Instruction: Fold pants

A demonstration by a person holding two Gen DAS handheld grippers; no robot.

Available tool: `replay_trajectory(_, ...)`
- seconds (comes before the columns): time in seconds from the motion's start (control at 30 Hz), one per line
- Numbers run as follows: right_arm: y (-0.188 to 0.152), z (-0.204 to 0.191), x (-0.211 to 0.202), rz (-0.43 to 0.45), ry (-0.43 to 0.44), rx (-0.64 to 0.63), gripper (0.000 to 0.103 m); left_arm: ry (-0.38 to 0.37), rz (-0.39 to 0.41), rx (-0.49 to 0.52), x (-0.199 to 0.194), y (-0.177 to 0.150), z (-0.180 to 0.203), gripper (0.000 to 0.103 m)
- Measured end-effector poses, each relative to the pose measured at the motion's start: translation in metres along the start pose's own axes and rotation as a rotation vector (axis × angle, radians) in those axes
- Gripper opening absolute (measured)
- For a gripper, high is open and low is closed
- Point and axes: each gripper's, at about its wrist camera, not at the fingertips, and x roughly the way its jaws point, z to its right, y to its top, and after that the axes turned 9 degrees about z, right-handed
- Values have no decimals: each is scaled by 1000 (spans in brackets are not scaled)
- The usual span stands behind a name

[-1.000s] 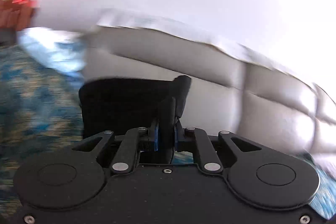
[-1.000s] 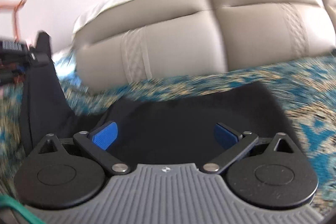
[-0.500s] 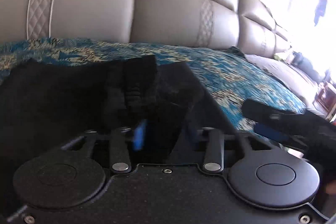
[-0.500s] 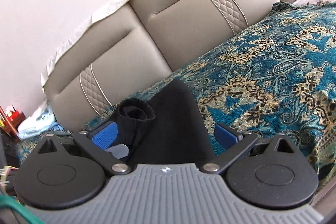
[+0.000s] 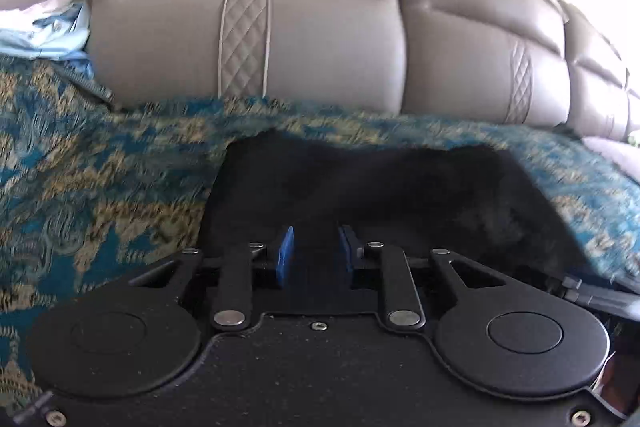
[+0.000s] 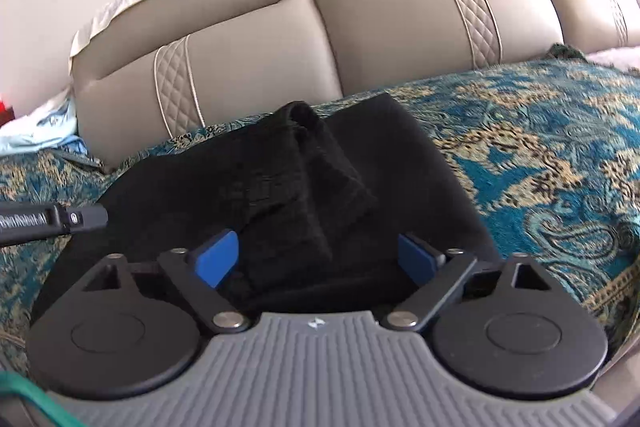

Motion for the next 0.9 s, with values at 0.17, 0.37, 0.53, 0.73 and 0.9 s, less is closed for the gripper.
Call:
replay_trajectory(0.17, -1, -11, 14, -41, -17, -23, 87, 27, -30, 16, 7, -20, -5, 22)
replay_trajectory(0.37, 4, -18, 35, -18, -63, -30, 75, 29, -30, 39, 14, -25, -2, 23)
replay_trajectory(0.53, 6, -27, 44, 2, -59, -40, 52, 29, -25, 41, 12, -26, -1, 24)
replay_trajectory(0.73, 7, -38, 39, 32, -78, -114, 36, 9, -38, 7, 8, -19, 1, 24)
replay_trajectory(0.9, 6, -41, 28, 89, -158, -187, 32, 7, -25, 10, 6, -13, 6, 24)
